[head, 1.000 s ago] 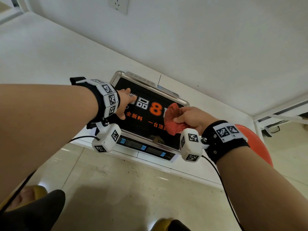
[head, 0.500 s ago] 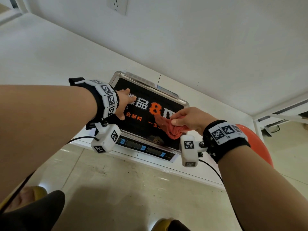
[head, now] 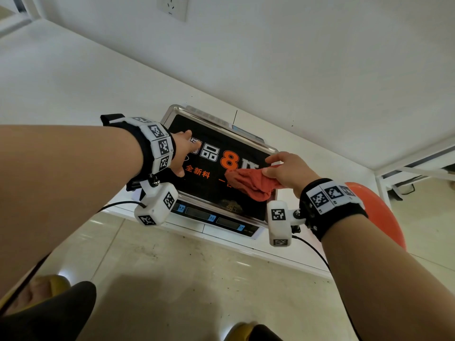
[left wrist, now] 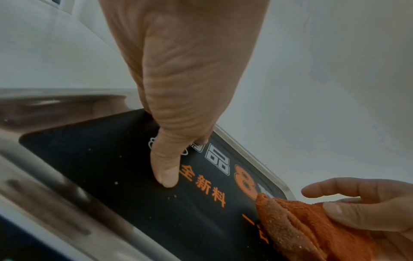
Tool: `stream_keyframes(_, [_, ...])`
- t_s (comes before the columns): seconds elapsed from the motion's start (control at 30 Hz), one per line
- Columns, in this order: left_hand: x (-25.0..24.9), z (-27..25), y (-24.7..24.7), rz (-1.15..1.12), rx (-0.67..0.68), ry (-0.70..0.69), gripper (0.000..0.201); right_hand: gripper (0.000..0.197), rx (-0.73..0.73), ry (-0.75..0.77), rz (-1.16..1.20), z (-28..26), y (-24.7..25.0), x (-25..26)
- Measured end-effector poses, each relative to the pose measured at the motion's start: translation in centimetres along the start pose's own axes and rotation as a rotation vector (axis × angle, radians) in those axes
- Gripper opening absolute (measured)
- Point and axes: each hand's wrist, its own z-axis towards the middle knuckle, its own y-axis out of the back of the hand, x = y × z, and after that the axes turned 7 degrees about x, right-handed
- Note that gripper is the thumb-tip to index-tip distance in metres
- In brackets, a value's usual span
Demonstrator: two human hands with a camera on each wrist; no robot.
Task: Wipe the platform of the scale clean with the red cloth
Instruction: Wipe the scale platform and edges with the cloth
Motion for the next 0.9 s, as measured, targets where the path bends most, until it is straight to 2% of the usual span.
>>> stream_keyframes(0.1, [0.1,0.0,0.0,-0.007,0.004,-0.001,0.098,0.043,0.034,0.045,-0.100,-0.1,-0.2,0.4])
stream_keyframes(0.17, [0.1,0.1,-0.1,-0.012,0.001,-0.005,0.099,0.049,0.118,0.058,-0.279,-0.3,-0.3,0.5])
stream_keyframes(0.27, [0.1,0.1,-0.1,-0.023,0.006,-0.006,0.099,0.036,0.114,0.079,-0.536,-0.3,-0.5,0.5])
stream_keyframes(0.4, [0.0,-0.1,0.0,-0.027,0.006,-0.006,0.097,0.018,0.065,0.092,-0.552,-0.3,0.2,1.3])
stream_keyframes(0.5, [0.0,-0.1,0.0,-0.030,0.006,-0.007,0.098,0.007,0.129,0.093,-0.550,-0.2,0.7,2.1])
stream_keyframes(0.6, [0.0,-0.2,0.1,-0.022,0.011,-0.004,0.098,0.009,0.197,0.086,-0.562,-0.1,0.6,2.6])
stream_keyframes(0.63, [0.0,-0.2,0.1,-0.022,0.011,-0.004,0.098,0.011,0.154,0.109,-0.537,0.1,0.4,2.5])
stream_keyframes(0.77, [0.0,-0.2,0.1,-0.021,0.017,-0.001,0.098,0.030,-0.176,0.239,-0.369,0.5,0.5,2.2])
stream_keyframes(0.83, [0.0,-0.2,0.1,-0.022,0.019,-0.002,0.099,0.026,-0.219,0.220,-0.373,0.4,0.9,2.2])
stream_keyframes(0.9, [0.0,-0.3,0.1,-0.023,0.016,-0.002,0.098,0.041,-0.179,0.194,-0.427,0.1,1.0,2.3])
